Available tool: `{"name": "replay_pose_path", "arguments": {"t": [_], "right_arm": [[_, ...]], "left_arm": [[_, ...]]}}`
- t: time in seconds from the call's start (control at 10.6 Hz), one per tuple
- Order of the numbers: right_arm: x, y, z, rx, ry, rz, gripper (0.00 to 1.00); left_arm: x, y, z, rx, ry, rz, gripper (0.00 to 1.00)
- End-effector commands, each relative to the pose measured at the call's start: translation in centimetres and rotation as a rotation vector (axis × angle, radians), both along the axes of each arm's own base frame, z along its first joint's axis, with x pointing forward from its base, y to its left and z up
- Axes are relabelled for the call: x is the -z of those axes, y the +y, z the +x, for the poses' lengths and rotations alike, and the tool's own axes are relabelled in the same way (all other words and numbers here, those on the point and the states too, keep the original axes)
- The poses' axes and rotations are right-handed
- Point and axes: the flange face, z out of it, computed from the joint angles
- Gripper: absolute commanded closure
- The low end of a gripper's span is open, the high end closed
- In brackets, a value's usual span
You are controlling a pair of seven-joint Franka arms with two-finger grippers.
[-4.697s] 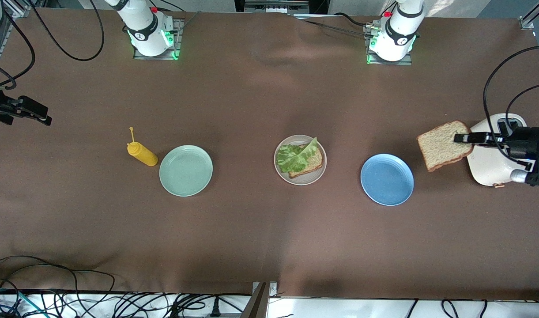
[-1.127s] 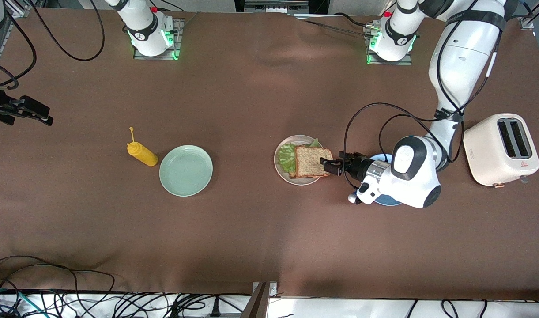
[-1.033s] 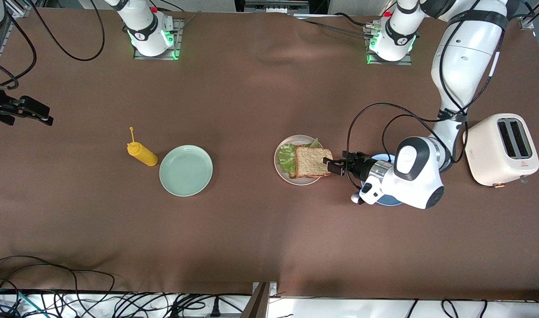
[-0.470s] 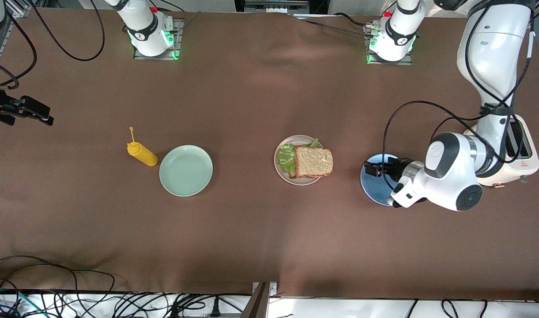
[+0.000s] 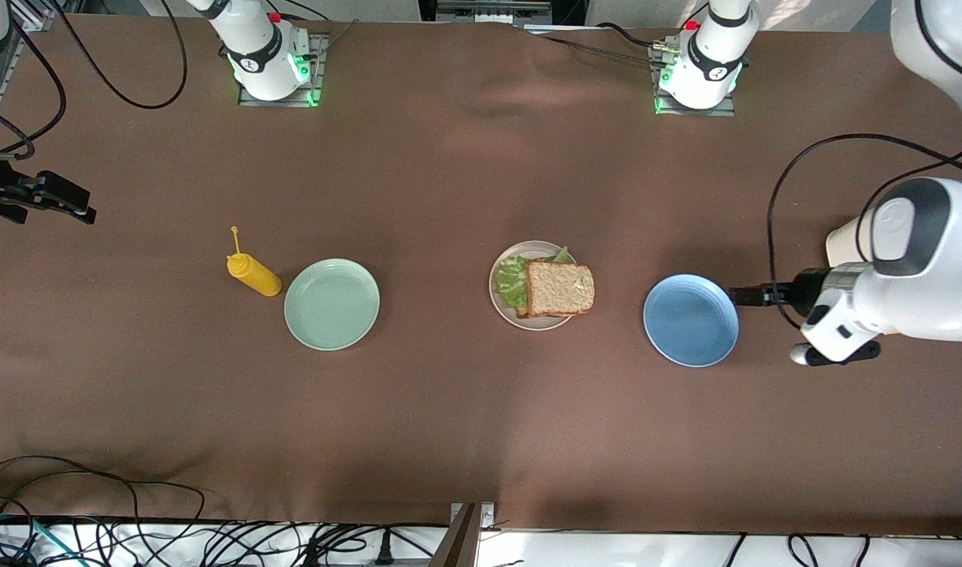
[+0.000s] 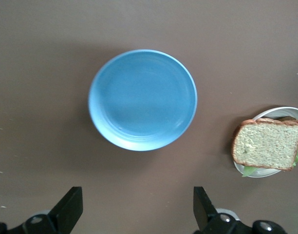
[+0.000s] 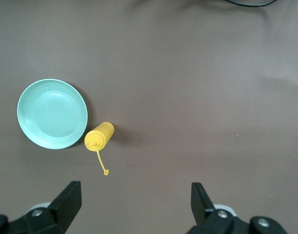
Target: Make sandwich on beige plate with both arms
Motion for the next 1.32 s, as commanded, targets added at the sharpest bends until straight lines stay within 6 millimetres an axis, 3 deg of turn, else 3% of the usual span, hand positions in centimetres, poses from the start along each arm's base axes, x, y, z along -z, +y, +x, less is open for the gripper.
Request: {"name": "replay_pose_path", "arguments": {"t": [0.0,0.38,0.66,0.94,1.22], "right_arm": [[-0.3,0.4,0.2,0.000,-0.005,0.000,0.00],[-1.5,1.2,-0.3,-0.027,-0.014,0.005,0.00],[-1.6,1.6,-0.3,-0.023,-0.017,0.007,0.00],[-1.6,1.1,-0.3,-0.012,-0.019,0.009,0.00],[-1.9,1.1,-0.3,-0.012,-0.025,0.009,0.00]], "left_arm": [[-1.8,2.4,-1.1,0.028,-0.010,0.019,0.00],[-6.5,3.6,-2.6,0.055,-0.039,0.126,0.00],[-11.0,1.6,-4.5,0.088,-0.076,0.160,0.00],[-14.2,0.1,-7.5,0.107,-0.104,0.247,0.00],[-16.1,-0.4,-8.3,0.103,-0.116,0.254,0.00]]}}
